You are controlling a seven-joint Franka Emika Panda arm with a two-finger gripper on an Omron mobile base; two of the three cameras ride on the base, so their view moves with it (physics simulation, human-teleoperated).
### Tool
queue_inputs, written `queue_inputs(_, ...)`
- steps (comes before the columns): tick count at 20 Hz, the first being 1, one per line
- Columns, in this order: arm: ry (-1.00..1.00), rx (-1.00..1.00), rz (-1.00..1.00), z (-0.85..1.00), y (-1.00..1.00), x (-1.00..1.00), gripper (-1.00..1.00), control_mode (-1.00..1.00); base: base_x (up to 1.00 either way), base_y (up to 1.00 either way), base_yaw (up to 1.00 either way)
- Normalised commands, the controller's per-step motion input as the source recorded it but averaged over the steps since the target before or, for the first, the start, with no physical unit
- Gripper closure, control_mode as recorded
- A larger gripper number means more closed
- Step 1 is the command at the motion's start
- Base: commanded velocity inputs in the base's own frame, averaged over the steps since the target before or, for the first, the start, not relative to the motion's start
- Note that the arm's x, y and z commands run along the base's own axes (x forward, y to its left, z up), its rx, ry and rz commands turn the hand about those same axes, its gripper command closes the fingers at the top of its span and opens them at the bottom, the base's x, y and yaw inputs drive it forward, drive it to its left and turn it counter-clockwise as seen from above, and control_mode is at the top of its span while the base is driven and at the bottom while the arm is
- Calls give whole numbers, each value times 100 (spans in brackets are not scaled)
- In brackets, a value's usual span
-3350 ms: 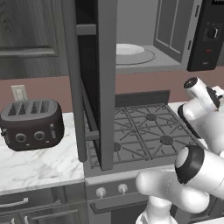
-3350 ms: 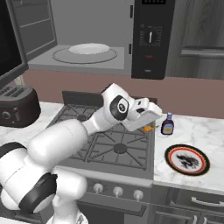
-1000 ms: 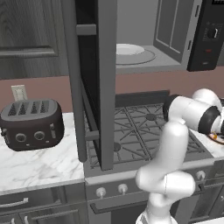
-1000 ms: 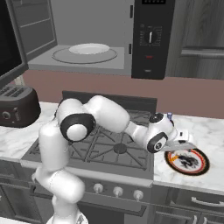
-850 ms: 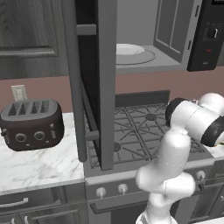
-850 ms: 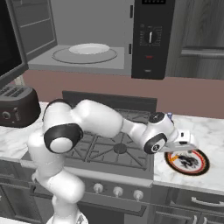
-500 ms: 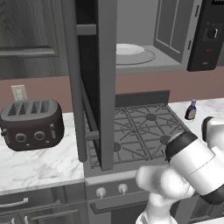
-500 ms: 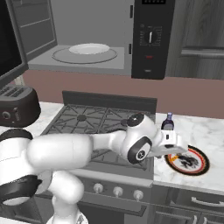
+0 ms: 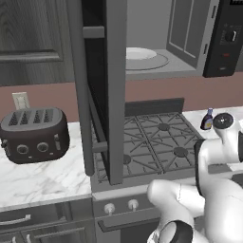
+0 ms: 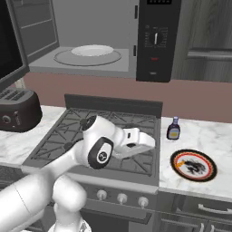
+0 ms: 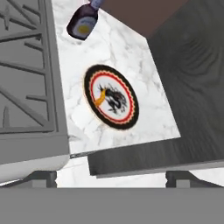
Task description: Pick the shrimp from the microwave and place it on plate located on the counter.
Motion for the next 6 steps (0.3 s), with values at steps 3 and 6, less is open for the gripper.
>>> queue_inputs(3,0,3,0,49,100,0,-100,-100,0,0,0)
queue_inputs(6,0,5,2,26,80,-10,-100,-100,0,0,0)
